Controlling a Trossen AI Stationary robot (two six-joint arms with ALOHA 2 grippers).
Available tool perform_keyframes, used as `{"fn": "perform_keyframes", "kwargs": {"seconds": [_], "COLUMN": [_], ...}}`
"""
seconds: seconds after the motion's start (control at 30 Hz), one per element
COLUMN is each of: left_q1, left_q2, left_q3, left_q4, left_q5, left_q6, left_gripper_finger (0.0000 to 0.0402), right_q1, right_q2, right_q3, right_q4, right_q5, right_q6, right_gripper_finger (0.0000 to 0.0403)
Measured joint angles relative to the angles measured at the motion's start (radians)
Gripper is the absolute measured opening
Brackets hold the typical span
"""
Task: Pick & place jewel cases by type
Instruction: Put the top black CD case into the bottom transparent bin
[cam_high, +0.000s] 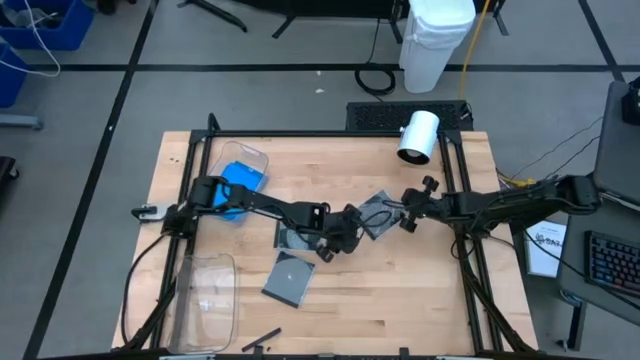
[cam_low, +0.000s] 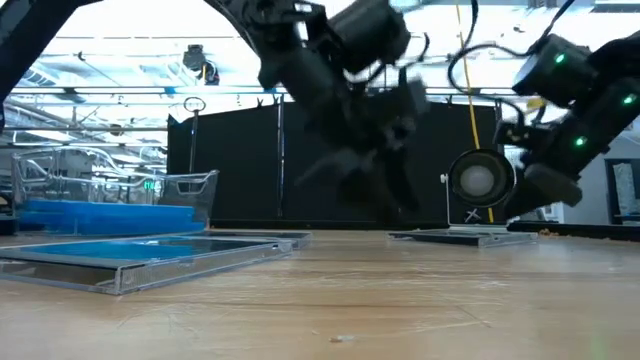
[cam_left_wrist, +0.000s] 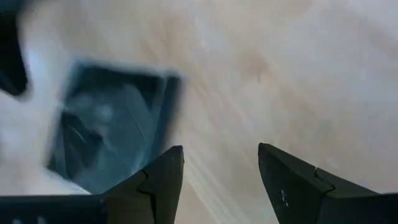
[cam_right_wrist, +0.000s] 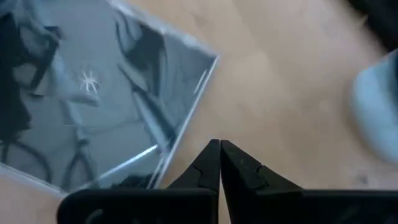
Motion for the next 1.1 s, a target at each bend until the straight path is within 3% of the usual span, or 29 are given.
{"fn": "perform_keyframes", "kwargs": {"seconds": [0.13,0.3,0.53,0.7,0.83,1.1], "left_q1": [0.011,0.006,0.011,0.013,0.013,0.01], "left_q2": [0.049,0.102,0.121,0.121,0.12,0.12], "left_q3": [0.005,0.007,0.004,0.003,0.003,0.002], "left_q4": [-0.01,0.063,0.168,0.2,0.108,0.104], "left_q5": [-0.036,-0.065,-0.092,-0.157,-0.212,-0.263], "left_q6": [-0.03,0.031,0.073,0.111,0.191,0.177], "left_gripper_finger": [0.0211,0.0211,0.0211,0.0211,0.0211,0.0211], "right_q1": [-0.04,-0.048,-0.039,-0.033,-0.033,-0.033], "right_q2": [0.087,0.168,0.198,0.193,0.193,0.194], "right_q3": [0.0,0.004,0.002,0.0,0.0,0.0], "right_q4": [0.019,0.097,0.224,0.237,0.227,0.247], "right_q5": [-0.12,-0.165,-0.293,-0.297,-0.29,-0.289], "right_q6": [0.02,0.038,0.05,0.049,0.06,0.055], "right_gripper_finger": [0.0001,0.0001,0.0003,0.0004,0.0004,0.0004]}}
